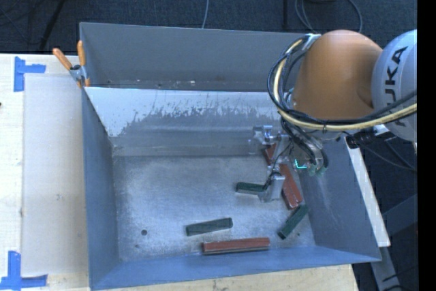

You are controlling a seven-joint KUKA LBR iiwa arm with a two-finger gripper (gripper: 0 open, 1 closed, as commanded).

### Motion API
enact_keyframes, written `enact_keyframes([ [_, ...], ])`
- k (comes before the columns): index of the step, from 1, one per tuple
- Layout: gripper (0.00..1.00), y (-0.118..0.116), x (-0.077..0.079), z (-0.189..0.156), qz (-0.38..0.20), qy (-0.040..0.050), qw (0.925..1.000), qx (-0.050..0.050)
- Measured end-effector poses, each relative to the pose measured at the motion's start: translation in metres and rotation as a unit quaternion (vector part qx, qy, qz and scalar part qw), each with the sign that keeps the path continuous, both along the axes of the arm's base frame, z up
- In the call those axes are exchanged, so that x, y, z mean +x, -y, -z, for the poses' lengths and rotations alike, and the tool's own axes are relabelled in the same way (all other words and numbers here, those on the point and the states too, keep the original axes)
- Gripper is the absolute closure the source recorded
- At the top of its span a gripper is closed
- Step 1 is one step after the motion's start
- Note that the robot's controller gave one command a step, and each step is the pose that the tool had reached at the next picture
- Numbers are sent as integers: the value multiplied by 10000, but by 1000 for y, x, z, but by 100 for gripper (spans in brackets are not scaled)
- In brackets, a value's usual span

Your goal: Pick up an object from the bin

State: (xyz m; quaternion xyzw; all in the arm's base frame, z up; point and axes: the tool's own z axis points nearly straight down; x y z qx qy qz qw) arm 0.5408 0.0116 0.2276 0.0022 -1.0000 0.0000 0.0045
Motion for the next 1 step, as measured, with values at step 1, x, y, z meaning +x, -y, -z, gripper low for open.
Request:
enact_keyframes([
  [1,0,3,32,134,-1187,12,9929,10],
])
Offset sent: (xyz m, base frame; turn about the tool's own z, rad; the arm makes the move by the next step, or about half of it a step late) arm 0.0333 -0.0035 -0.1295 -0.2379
